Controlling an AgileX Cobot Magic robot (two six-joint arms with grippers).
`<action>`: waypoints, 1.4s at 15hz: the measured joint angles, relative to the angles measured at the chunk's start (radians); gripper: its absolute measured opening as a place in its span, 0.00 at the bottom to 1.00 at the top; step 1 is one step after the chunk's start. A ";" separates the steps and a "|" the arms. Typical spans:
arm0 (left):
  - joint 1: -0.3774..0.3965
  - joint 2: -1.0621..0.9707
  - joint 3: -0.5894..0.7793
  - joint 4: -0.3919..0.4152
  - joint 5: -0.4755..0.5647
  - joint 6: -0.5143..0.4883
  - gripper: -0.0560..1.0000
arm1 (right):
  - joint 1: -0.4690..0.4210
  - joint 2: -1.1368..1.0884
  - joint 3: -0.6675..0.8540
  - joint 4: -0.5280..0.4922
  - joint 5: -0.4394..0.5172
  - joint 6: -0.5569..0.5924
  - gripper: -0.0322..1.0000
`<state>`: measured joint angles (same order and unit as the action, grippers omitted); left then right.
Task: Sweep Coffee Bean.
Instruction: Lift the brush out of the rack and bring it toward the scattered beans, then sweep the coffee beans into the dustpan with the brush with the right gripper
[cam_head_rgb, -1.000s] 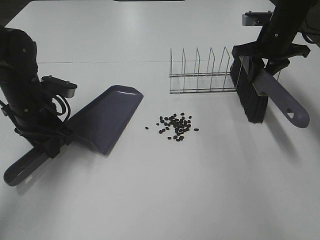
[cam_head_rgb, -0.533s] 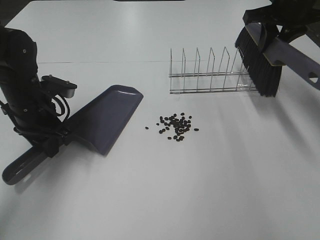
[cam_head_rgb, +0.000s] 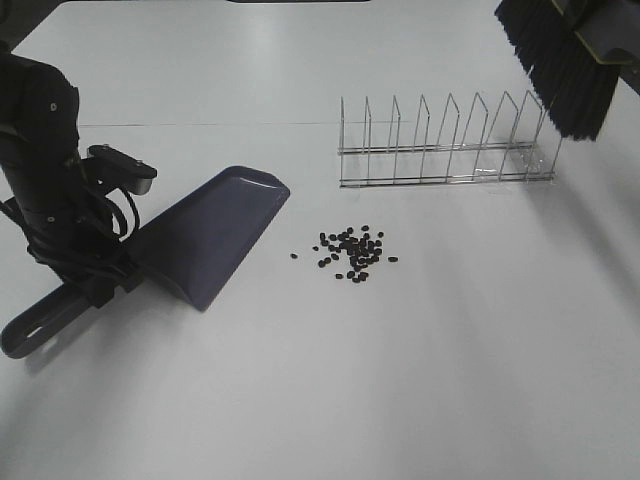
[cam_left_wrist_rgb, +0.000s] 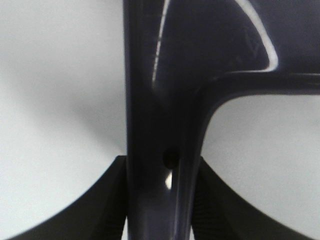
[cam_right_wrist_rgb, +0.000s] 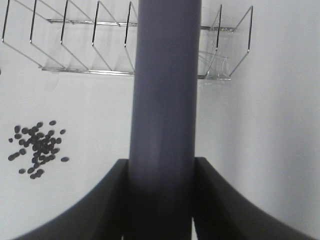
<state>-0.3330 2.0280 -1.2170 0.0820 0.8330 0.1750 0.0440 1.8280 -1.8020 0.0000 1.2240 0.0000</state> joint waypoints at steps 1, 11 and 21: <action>-0.026 0.000 0.000 0.047 0.001 -0.038 0.35 | 0.000 -0.053 0.060 0.000 -0.001 0.000 0.36; -0.134 0.097 -0.071 0.144 0.100 -0.218 0.35 | 0.011 -0.134 0.519 -0.171 -0.112 0.131 0.36; -0.187 0.118 -0.145 0.100 0.157 -0.151 0.35 | 0.369 0.131 0.517 -0.476 -0.180 0.365 0.36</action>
<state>-0.5200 2.1460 -1.3620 0.1820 0.9900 0.0240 0.4130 1.9590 -1.2850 -0.4760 1.0440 0.3650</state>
